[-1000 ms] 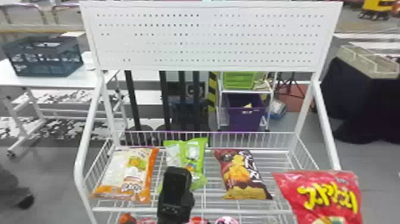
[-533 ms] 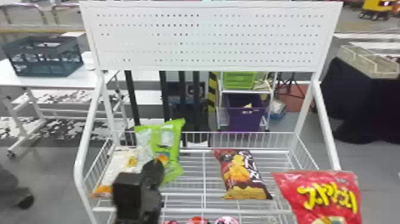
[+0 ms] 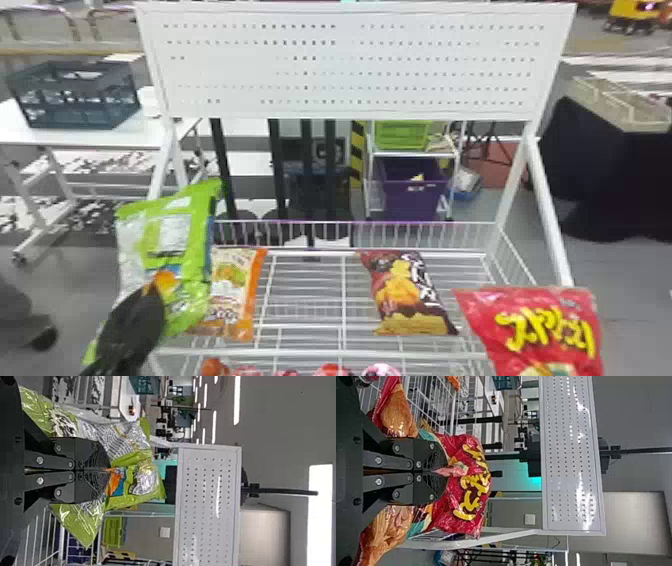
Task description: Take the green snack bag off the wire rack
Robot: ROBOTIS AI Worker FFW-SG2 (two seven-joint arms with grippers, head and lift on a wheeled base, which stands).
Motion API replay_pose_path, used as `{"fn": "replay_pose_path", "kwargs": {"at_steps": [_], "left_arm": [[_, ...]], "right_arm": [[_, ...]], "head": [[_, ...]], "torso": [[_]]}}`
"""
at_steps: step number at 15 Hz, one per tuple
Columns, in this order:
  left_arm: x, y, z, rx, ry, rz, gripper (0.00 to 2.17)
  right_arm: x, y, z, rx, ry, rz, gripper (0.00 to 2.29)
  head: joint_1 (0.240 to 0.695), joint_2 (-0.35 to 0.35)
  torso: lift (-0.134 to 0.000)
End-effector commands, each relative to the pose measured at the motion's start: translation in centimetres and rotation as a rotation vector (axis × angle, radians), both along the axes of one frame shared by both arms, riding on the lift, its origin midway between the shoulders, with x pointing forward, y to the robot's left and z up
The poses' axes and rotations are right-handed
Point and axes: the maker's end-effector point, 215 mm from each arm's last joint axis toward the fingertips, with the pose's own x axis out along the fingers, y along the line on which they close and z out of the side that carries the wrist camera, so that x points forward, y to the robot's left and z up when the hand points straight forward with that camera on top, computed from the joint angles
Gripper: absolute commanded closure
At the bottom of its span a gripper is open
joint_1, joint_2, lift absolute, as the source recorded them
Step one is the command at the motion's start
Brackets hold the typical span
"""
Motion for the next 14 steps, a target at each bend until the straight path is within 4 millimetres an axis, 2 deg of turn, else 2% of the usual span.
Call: {"fn": "replay_pose_path", "kwargs": {"at_steps": [1,4,14], "left_arm": [[-1.6,2.2,0.5,-0.001,-0.021,0.031,1.78],[-2.7,2.5,0.3,0.021,-0.009,0.031,1.78],[-2.8,2.0,0.3,0.018,-0.009,0.025,1.78]], "right_arm": [[-0.1,0.0,-0.1,0.000,0.002,0.000,2.12],[-0.1,0.0,-0.1,0.000,0.004,0.000,2.12],[-0.1,0.1,0.0,0.002,0.003,0.001,2.12]], "head": [[0.499,0.000],[0.499,0.000],[0.499,0.000]], "torso": [[0.000],[0.000],[0.000]]}}
